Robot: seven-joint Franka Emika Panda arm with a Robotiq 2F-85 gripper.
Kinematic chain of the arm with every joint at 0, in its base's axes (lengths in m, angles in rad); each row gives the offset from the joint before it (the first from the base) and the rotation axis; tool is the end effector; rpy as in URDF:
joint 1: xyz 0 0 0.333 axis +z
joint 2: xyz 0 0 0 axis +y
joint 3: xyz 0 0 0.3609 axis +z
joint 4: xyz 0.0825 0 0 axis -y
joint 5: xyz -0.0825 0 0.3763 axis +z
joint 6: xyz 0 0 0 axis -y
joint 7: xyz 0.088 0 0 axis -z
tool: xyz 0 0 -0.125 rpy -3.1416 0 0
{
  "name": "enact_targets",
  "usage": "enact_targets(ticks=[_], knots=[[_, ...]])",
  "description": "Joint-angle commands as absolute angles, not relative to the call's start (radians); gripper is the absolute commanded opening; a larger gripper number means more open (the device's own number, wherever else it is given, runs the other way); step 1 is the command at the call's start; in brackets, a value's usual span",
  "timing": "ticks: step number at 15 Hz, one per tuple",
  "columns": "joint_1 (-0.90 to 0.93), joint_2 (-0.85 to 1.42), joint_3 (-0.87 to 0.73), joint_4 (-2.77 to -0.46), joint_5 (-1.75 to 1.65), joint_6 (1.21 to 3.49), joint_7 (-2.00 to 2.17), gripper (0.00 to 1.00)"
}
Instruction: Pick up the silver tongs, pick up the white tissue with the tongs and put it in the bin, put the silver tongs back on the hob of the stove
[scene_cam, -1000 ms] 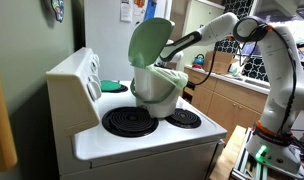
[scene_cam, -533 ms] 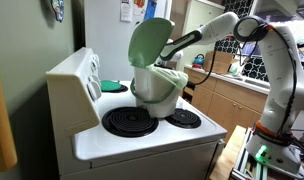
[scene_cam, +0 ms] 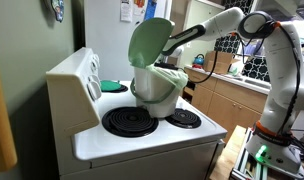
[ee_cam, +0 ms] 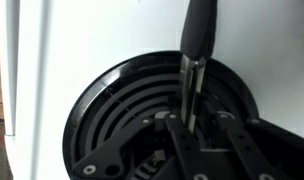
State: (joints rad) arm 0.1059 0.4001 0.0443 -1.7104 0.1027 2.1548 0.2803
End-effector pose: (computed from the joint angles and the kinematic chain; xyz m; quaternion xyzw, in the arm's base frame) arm 0.6674 0.1034 0.3903 -0.9940 0.0941 -0.0105 0.0555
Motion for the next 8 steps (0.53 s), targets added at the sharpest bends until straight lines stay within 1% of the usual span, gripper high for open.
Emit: enact_targets(ticks=[1,5,6,8], knots=[[0.116,0.323,0.034,-1.81,0.077,2.171,0.296,0.06],[0.096,0.317,0.047,-1.857,0.116,2.145,0.254,0.06],[0.108,0.346,0.043,-1.806,0.096,2.152,0.278,0.25],[0.106,0.345,0.043,-1.82,0.098,2.152,0.272,0.25]])
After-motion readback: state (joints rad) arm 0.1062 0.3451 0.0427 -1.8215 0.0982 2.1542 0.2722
